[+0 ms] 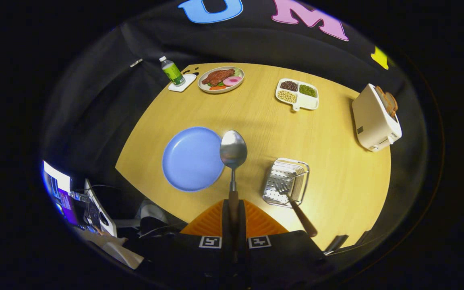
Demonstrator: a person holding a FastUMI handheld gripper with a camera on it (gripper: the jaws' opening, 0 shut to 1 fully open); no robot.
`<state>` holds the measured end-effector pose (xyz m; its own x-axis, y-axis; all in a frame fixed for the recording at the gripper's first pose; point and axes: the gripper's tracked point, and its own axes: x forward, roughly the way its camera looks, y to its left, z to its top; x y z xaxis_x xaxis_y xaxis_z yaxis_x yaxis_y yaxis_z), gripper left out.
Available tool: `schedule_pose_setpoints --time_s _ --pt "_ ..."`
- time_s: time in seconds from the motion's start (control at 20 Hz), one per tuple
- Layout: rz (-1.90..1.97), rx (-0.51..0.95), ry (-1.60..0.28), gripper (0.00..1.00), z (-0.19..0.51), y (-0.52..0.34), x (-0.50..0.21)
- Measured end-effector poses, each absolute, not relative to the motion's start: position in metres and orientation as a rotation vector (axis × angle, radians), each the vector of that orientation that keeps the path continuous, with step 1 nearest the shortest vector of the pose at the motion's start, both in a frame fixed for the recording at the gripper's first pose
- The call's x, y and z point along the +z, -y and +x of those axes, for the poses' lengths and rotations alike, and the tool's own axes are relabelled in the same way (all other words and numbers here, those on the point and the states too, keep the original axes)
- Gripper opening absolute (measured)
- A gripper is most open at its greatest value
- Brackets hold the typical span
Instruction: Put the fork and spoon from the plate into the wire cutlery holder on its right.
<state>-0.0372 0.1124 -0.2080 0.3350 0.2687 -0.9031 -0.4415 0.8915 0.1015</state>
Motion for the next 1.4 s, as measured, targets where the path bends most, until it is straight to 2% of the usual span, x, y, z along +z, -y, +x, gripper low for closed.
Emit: schedule_pose_setpoints --time_s 0.35,0.65,1.15,1.4 --pt "-0.384 0.478 -1.239 0.09 -0.028 -0.038 -0.184" --pt "-0.568 0.522 -1.447 0.1 -0.027 0.003 -0.199" --pt "-0.664 0.549 -1.721 0.09 -0.009 -0.011 -0.253" --pt "-0.667 0.536 -1.757 0.1 0.003 -0.018 -0.268"
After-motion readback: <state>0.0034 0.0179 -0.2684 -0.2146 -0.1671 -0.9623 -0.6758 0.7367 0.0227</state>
